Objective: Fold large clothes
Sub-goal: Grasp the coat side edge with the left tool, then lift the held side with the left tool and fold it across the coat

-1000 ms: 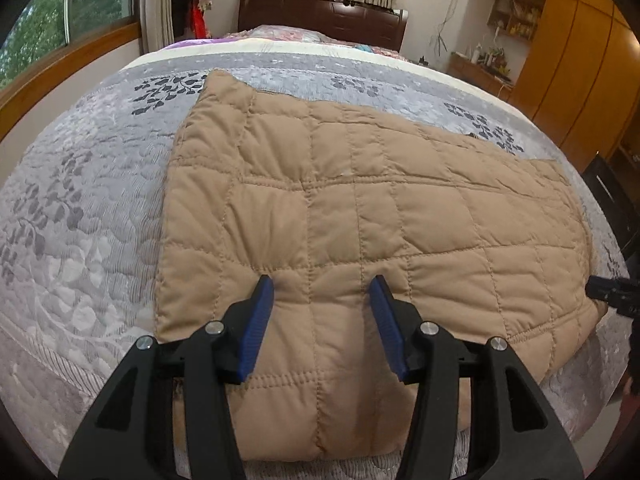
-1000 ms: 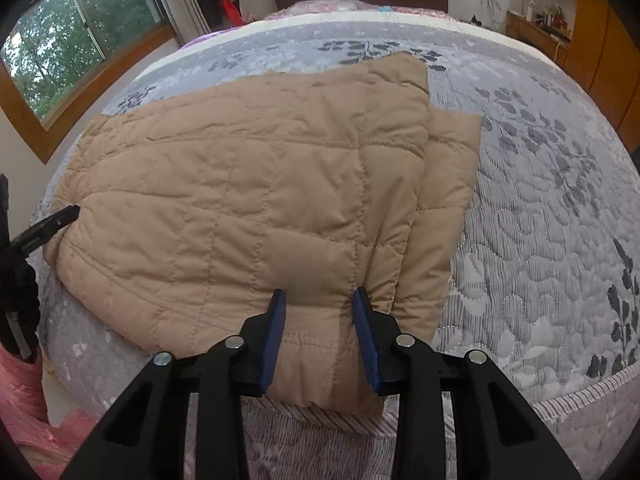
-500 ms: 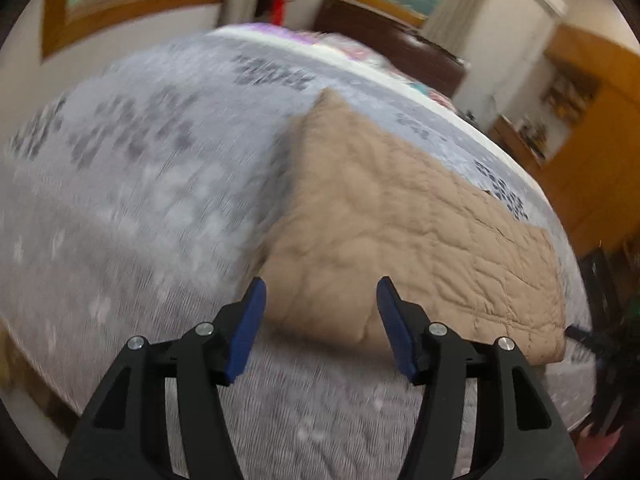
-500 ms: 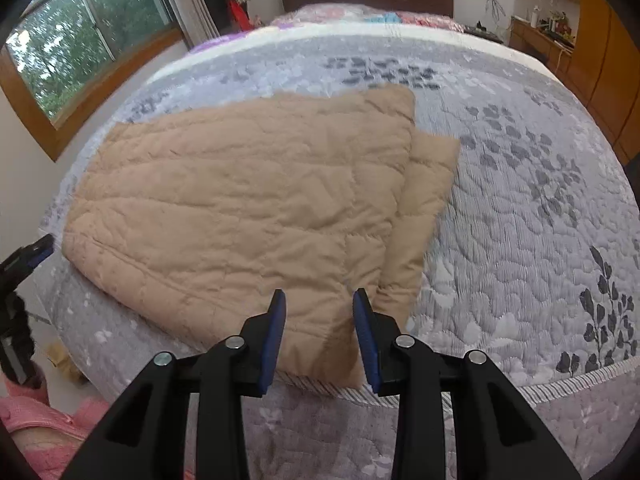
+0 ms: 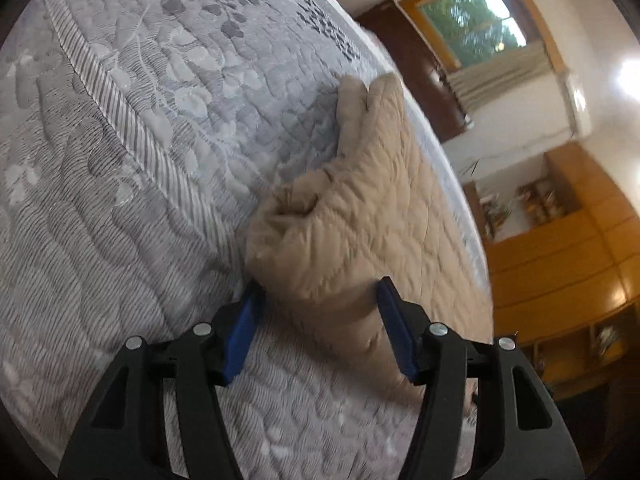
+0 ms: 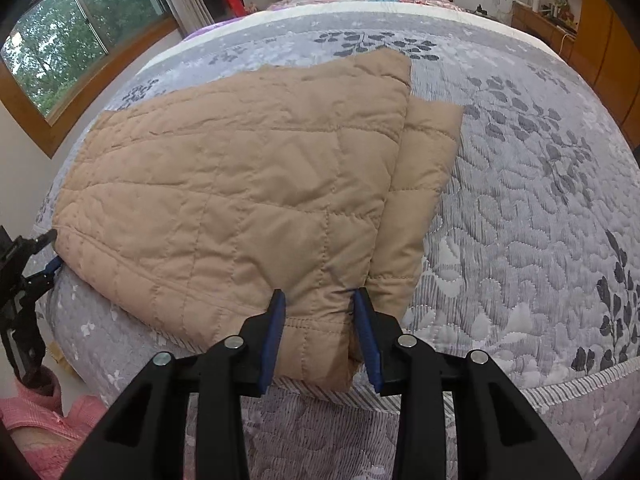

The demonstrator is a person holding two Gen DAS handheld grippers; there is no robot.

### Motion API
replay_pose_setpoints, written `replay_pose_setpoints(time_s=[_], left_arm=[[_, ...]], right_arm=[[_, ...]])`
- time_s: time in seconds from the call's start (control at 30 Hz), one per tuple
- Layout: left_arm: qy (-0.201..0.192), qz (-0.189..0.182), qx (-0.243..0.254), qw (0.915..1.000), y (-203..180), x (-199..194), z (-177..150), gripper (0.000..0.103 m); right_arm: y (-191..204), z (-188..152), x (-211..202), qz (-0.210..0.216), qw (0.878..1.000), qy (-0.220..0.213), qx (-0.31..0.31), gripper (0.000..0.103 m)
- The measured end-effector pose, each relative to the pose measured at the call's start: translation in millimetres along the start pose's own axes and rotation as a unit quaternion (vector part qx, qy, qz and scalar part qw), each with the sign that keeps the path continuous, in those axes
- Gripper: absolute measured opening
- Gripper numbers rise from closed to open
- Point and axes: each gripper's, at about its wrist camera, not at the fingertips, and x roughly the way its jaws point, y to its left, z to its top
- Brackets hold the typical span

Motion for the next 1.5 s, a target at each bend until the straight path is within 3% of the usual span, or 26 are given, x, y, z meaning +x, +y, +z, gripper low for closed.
replay_pose_setpoints(time_s=[0.07,0.2,0.3,0.43,0.57,0.73,0.9,1.03,1.17,1.3,1.5], left_arm=[[-0.014,-0.009,-0.006,0.9999,1,0,-1,0.054],[-0.022,-0.028,-0.023,0.9991,1,0,-1,0.023],[-0.041,-0.047,-0.017,0.9979,-5,-11,-6,0.015],[-0.057,-0.035,0.019,0.9976,-20,-19,-8,0.014],[-0.027,-0.005,0.003,0.9996,-5,2,-4,0.015],[-0.024,-0.012,0.004,0.9996,3,17,-3,0.015],[-0.034,-0.033,-0.017,0.9987,1,13,-4,0.009],[-0.072,-0.039,0.042,0.9958,-17,-10,-8,0.007],[-0.106,-0.068,0.139,0.9822,-65,-35,-13,0.007],[-0.104,-0.098,0.208,0.9677,-105,-40,-20,0.007],[-0.073,-0.149,0.312,0.9356,-171,-30,-42,0.007]], right_arm=[[-1,0,2,0.002,1.000,0.003,0.002,0.036],[-1,2,4,0.002,1.000,0.007,0.000,0.036],[-1,3,5,0.000,1.000,0.010,0.000,0.036],[-1,5,6,-0.001,1.000,0.012,0.000,0.036],[-1,5,6,0.001,1.000,0.012,0.000,0.036],[-1,5,10,0.001,1.000,0.012,-0.001,0.037],[-4,4,11,0.009,1.000,0.009,0.006,0.037],[-6,3,9,0.009,1.000,0.008,0.010,0.037],[-6,3,8,0.005,1.000,0.009,0.014,0.037],[-4,3,7,0.003,1.000,0.009,0.018,0.037],[-4,3,7,0.004,1.000,0.012,0.023,0.036]])
